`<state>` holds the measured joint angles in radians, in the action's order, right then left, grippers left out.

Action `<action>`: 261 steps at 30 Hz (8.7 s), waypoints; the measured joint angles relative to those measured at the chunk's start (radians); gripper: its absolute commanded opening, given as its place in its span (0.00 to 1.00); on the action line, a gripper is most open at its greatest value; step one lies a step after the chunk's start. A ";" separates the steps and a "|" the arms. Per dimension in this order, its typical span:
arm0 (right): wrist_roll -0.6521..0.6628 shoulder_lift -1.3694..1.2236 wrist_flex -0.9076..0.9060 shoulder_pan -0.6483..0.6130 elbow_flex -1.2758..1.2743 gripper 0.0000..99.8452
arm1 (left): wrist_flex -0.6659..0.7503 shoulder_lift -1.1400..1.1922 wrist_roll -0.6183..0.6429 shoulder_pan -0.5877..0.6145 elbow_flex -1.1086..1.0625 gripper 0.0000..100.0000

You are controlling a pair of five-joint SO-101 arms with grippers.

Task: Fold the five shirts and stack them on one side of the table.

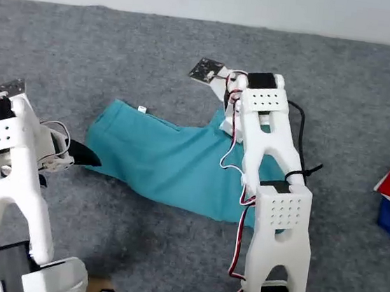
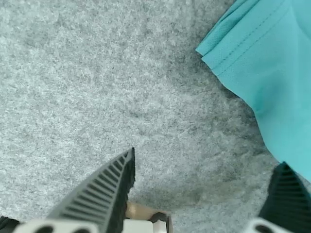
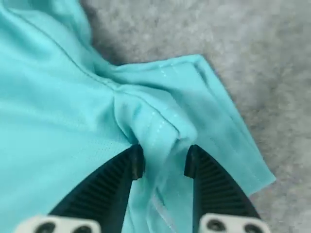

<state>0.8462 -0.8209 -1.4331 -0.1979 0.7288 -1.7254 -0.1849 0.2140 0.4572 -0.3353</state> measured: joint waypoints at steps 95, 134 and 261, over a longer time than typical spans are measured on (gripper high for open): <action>-0.002 0.227 -0.144 0.137 -0.226 0.01 | 0.000 -0.160 0.000 -0.199 0.000 0.20; -0.091 0.089 0.052 0.147 0.081 0.26 | 0.000 -0.166 0.000 -0.198 -0.075 0.20; 0.084 1.149 -0.324 0.499 -0.671 0.28 | 0.002 1.000 -0.580 -0.163 0.862 0.34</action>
<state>0.9306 0.3284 -1.7568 0.3007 0.0583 -1.7238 0.8155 -0.3659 0.2946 0.5271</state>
